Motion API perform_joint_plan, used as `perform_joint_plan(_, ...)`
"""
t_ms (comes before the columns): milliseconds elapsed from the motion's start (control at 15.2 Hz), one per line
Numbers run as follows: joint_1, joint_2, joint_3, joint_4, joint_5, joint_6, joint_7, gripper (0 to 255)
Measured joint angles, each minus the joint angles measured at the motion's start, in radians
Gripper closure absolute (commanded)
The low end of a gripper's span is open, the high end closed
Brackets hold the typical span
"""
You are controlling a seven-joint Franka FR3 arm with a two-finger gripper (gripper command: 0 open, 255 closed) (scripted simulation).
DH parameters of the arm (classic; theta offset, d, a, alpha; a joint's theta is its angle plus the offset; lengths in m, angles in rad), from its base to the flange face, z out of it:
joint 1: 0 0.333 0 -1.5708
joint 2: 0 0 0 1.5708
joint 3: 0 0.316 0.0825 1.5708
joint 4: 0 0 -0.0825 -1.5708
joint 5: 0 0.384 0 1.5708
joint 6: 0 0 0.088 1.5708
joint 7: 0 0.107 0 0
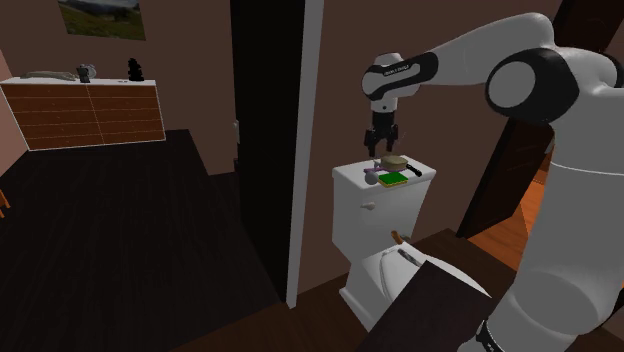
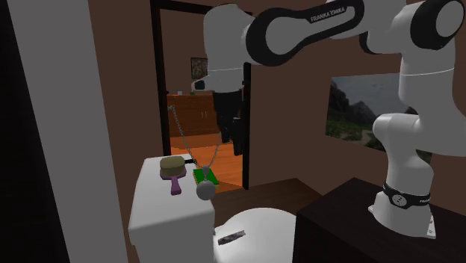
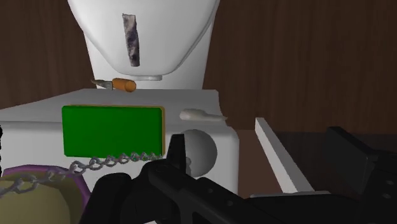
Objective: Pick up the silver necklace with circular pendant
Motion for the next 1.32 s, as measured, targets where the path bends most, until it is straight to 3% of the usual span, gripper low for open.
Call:
perform_joint_plan(462,-0.086,0.289,-0.015,0.335,0.050,-0.062,-0.065,0)
perform_joint_plan(726,-0.098,0.325,-0.015,0.359,0.057,-0.036,-0.071,0)
perform_joint_plan(990,-0.097,0.326,-0.014,0.317,0.058,0.089,-0.069,0)
perform_joint_plan(1056,-0.098,0.338,-0.013,0.328,0.060,0.119,-0.067,255)
perform_joint_plan(1320,-0.108,0.391,-0.007,0.409,0.070,0.069,-0.068,255)
